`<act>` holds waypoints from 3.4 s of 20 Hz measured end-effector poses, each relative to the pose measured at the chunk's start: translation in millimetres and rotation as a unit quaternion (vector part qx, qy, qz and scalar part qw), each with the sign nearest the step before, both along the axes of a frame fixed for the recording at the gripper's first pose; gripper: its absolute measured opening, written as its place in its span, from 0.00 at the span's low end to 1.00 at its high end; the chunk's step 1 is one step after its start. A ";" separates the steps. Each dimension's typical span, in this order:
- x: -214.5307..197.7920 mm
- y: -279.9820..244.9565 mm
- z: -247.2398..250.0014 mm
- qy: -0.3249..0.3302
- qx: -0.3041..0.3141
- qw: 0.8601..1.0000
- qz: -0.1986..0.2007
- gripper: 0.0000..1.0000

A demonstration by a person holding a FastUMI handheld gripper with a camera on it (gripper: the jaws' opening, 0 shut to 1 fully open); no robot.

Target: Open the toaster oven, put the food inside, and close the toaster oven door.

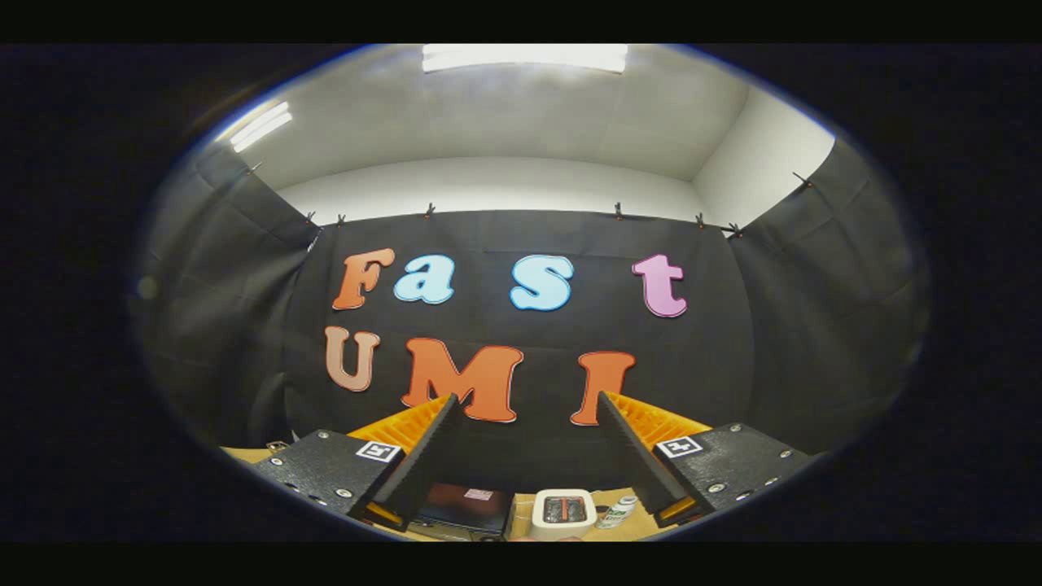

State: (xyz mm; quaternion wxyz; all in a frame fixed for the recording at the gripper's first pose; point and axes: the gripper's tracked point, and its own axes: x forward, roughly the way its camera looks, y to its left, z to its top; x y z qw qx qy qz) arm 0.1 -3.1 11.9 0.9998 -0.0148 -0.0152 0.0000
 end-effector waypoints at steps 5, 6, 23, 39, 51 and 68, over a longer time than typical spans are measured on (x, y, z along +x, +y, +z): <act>5.9 1.3 -5.5 0.005 0.004 1.000 0.001 0.98; 6.6 1.5 -5.7 0.006 0.005 1.000 0.001 0.98; 18.7 0.6 -44.4 0.044 0.012 0.999 -0.010 0.98; 13.3 116.0 -161.3 0.162 0.034 0.983 0.083 0.98; 17.2 194.3 -306.2 0.287 0.064 0.952 0.084 0.99; -26.4 203.2 -368.5 0.296 0.046 0.954 0.028 0.91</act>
